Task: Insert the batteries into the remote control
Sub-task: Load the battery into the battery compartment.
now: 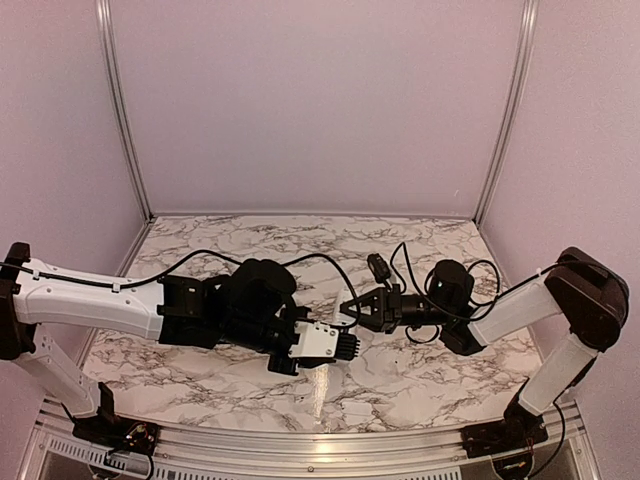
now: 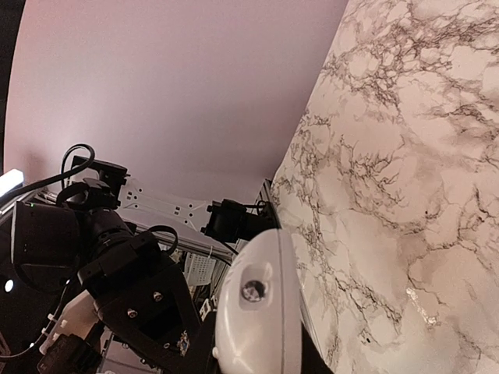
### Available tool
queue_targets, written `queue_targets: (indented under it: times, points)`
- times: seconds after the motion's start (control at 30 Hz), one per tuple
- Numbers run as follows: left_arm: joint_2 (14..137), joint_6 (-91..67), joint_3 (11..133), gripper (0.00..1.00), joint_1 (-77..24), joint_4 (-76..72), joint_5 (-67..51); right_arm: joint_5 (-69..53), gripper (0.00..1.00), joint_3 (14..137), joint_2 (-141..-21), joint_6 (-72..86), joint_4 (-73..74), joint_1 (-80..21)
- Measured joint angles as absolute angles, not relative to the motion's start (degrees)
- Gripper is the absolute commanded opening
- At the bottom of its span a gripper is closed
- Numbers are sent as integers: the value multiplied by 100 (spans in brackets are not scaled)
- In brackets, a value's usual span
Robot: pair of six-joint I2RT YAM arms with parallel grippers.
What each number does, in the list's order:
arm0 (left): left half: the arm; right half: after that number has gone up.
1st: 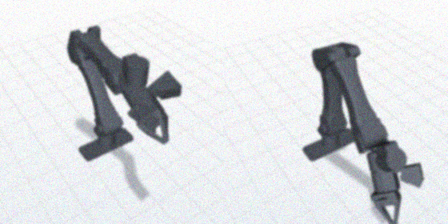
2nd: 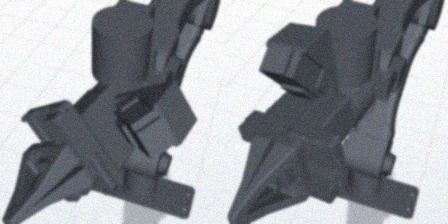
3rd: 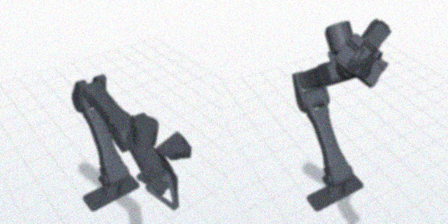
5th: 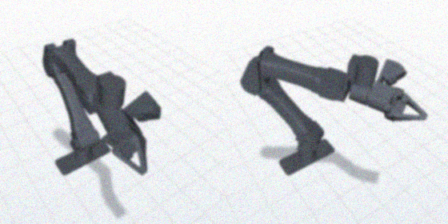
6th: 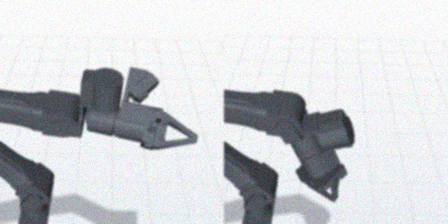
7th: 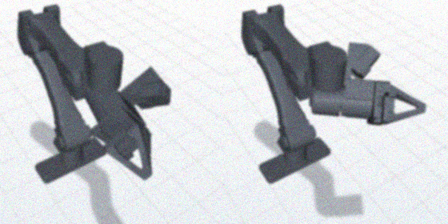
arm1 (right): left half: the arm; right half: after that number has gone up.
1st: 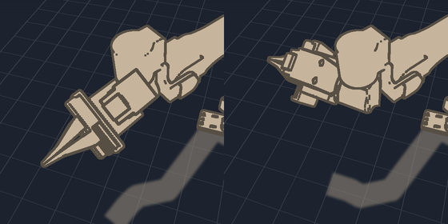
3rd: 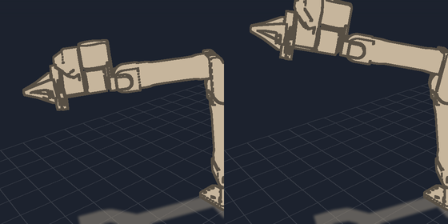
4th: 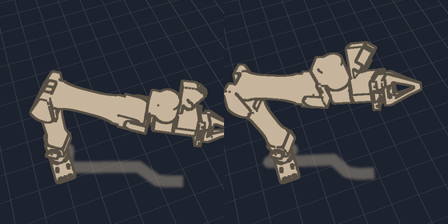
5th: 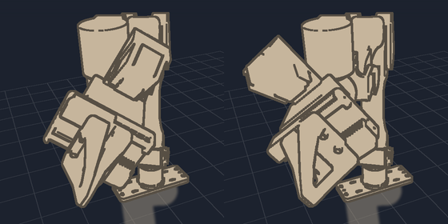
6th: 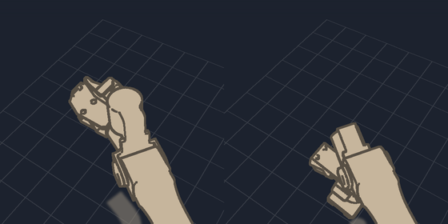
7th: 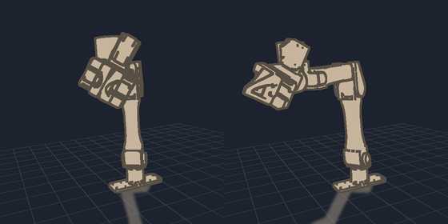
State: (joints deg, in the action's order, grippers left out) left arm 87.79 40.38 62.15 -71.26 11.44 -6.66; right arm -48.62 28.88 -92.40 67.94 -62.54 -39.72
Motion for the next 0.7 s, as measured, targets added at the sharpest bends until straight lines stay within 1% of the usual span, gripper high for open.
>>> queue_targets:
  times: [0.7]
  points:
    - [9124,4099,6497,12,-7175,1275,-21,-4829,0,2788,-9279,6847,-6322,-3972]
